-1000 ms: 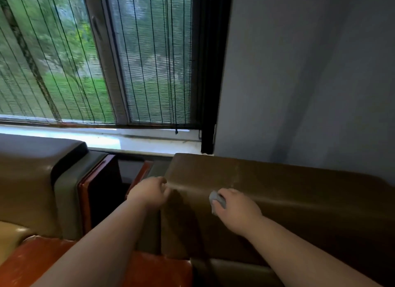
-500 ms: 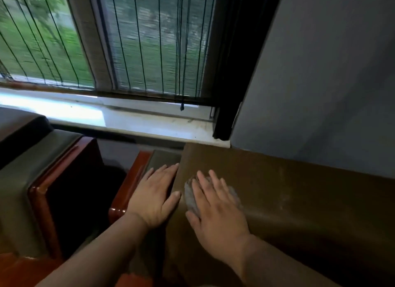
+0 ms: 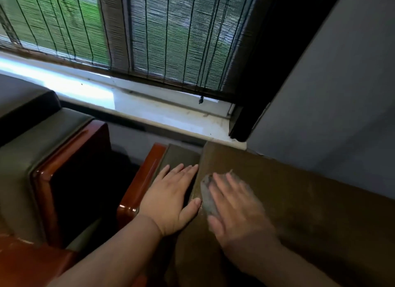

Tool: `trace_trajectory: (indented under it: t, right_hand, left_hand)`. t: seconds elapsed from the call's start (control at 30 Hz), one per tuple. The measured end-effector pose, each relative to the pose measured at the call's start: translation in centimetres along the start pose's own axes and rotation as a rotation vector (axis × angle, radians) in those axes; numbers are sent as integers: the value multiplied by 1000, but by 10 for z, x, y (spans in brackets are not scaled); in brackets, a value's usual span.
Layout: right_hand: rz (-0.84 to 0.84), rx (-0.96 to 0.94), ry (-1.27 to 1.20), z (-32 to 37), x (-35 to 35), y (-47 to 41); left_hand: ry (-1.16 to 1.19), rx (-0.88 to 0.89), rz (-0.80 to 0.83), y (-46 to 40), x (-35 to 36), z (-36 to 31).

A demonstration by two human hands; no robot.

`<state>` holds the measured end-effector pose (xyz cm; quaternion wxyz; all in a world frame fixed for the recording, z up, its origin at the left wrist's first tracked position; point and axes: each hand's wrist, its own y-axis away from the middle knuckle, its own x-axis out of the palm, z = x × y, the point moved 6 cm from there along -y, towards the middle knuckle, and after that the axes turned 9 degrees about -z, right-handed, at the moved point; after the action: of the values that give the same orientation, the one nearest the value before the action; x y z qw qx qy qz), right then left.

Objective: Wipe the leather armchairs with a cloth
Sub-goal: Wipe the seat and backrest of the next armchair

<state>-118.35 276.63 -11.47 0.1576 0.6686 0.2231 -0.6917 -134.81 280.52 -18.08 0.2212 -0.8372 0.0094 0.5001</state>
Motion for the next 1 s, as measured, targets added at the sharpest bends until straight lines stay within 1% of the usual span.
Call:
trace_trajectory:
  t: [0.03,0.1,0.13,0.2,0.27,0.33,0.4,0.43,0.47,0.5,0.57,0.6,0.7,0.73,0.8,0.9,0.93,1.0]
  right_hand:
    - [32,-7,-5,-6,2,-4]
    - [78,-9,-38,-19,4,-39]
    - [86,27,-49,-31,5,-65]
    - [115,164,-98,-56,8,-115]
    - [117,252,-61,-67,13,-135]
    - [79,177,-26,-48,15,-112]
    - [43,29,-41,-16,8,-53]
    - [19,-14,-46,-1,5,-19]
    - [-2,-16,-45,4,2,5]
    - [35,0,-45,-2,-1,13]
    - [88,16,-58,-22,-1,-12]
    - [113,55,-63,-36,2,-34]
    - [124,298,-110,-80,10,-101]
    - [115,317,-100,-82,11,-109]
    - [85,197,-67,-58,10,-93]
    - [-36,-49,-32,2,-4,-6]
    - [-32,-46,-50,10,-7,16]
    - [56,-39,-63,-8,-7,13]
  left_hand:
    - [-1,-5,-13,0,1,1]
    - [-7,-8,-27,3,2,3]
    - [-11,-7,-26,3,3,2]
    - [-15,-11,-23,3,1,-1]
    - [-9,-22,-24,1,1,-2]
    - [-12,-29,-51,1,-1,0]
    - [-9,-8,-44,0,0,0]
    - [-7,-3,-30,0,2,-1]
    - [-6,-5,-25,-1,2,-2]
    - [-4,-12,-31,-1,3,-5]
    - [3,-24,-26,0,2,-5]
    - [7,-26,-23,2,2,-5]
    - [7,-37,-24,3,-5,-2]
    - [7,-42,-24,2,-6,-2]
    - [3,-47,-34,3,-5,-2]
    - [16,-26,-20,4,-2,-1]
    - [23,-30,-19,5,-3,-1]
    - [30,-38,-24,2,-4,-1]
